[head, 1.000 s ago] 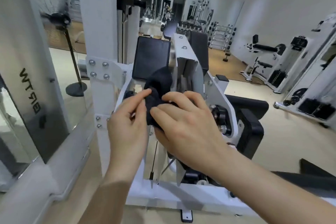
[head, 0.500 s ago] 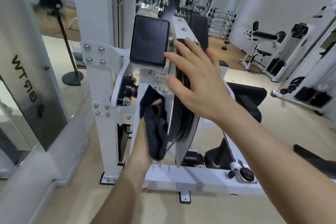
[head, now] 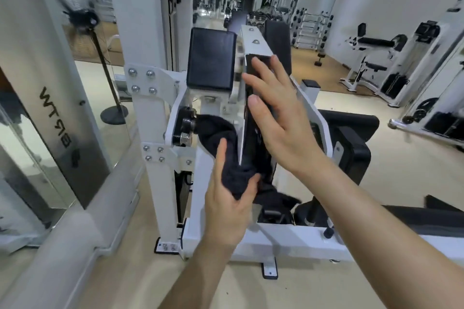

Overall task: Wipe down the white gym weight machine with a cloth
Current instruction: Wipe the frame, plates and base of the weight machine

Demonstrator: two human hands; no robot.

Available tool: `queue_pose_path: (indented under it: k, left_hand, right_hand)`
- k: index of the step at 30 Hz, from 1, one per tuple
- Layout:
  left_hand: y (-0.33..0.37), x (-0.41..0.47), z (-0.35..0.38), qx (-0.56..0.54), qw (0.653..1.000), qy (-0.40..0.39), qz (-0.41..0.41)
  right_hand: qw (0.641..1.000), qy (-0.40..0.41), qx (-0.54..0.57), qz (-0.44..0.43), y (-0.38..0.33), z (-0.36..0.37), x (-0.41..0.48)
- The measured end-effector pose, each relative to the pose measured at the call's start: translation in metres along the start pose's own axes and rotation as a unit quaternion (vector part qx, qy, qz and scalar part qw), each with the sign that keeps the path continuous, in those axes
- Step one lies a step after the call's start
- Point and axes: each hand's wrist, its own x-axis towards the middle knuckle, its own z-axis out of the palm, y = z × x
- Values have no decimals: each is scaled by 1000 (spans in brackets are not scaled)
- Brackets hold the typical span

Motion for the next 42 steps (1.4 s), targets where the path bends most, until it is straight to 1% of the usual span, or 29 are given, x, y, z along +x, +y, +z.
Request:
queue_pose_path:
  k: [1, 3, 4, 5, 6, 9, 11, 13, 14, 15, 16, 18, 19, 20, 21, 22, 23, 24, 26, 28, 29, 31, 32, 33, 34, 36, 38, 40, 42]
  left_hand:
    - [-17, -12, -2, 49, 999, -7, -20]
    - [-47, -34, -6, 120, 991, -20, -60]
    - [-58, -38, -8, 130, 989, -27, -68]
    - [-63, -38, -9, 127, 988, -41, -79]
    - [-64, -34, -10, 118, 987, -59, -94]
    - [-70, -33, -13, 105, 978, -101, -147]
    - [-70, -43, -17, 147, 964, -135, -177]
    - [-64, -61, -25, 234, 934, -190, -193]
    - [-59, -71, -31, 277, 921, -206, -182]
    - [-50, -77, -38, 293, 921, -199, -158]
    - [-35, -77, -43, 281, 935, -175, -129]
    - [4, -62, -48, 159, 976, -123, -88]
    - [23, -50, -47, 101, 986, -117, -69]
    - [41, -38, -45, 76, 989, -122, -41]
    - [56, -27, -43, 97, 986, -134, -9]
    - [67, -16, -41, 131, 980, -147, 18]
    - [75, -5, -40, 157, 974, -156, 35]
    - [81, 5, -39, 158, 973, -161, 36]
    - [88, 24, -42, 138, 978, -153, 39]
    - [90, 43, -45, 153, 978, -125, 67]
    - [89, 50, -44, 156, 979, -113, 70]
    - [83, 57, -37, 146, 983, -96, 55]
    - [79, 58, -32, 136, 985, -90, 50]
    - [75, 56, -29, 124, 988, -83, 49]
    - [71, 55, -26, 110, 990, -76, 51]
    - [64, 52, -25, 76, 993, -75, 56]
    - [58, 49, -26, 56, 993, -87, 56]
    - [55, 45, -27, 40, 993, -92, 57]
    - [53, 43, -27, 34, 993, -93, 57]
  right_hand:
    - [1000, 1, -6, -17, -1, 1, -8]
    - [996, -23, -76, -46, 0, 9, -32]
    - [992, -22, -108, -55, 2, 10, -42]
    - [991, -16, -117, -63, 4, 12, -51]
    - [991, -14, -118, -61, 6, 13, -60]
    - [998, 1, -62, -31, 6, 12, -80]
    - [999, 18, -39, -7, 3, 12, -87]
    - [998, 47, -40, 5, -3, 12, -98]
    - [997, 63, -40, 5, -5, 11, -107]
    - [998, 62, -25, 5, -9, 10, -119]
    - [999, 39, 7, 15, -14, 9, -130]
    - [989, -48, 121, 66, -29, 8, -145]
    - [973, -80, 196, 89, -34, 7, -147]
    - [952, -88, 272, 112, -37, 5, -144]
    - [935, -70, 321, 133, -37, 2, -138]
    - [932, -41, 331, 143, -36, -2, -129]
    - [942, -12, 305, 138, -36, -9, -116]
    - [959, 12, 258, 119, -38, -16, -101]
    - [989, 70, 122, 45, -39, -29, -67]
    - [992, 127, 5, -22, -30, -39, -25]
    - [991, 125, -34, -26, -24, -43, -4]
    - [992, 61, -112, -1, -11, -40, 20]
    - [988, 38, -149, 5, -5, -33, 18]
    - [983, 38, -179, -8, -1, -26, 10]
    - [979, 52, -195, -32, 2, -19, -2]
    - [974, 92, -190, -83, 3, -10, -32]
    - [970, 115, -185, -111, 7, -5, -53]
    - [970, 105, -179, -123, 9, -3, -72]
    - [972, 70, -177, -135, 10, 0, -94]
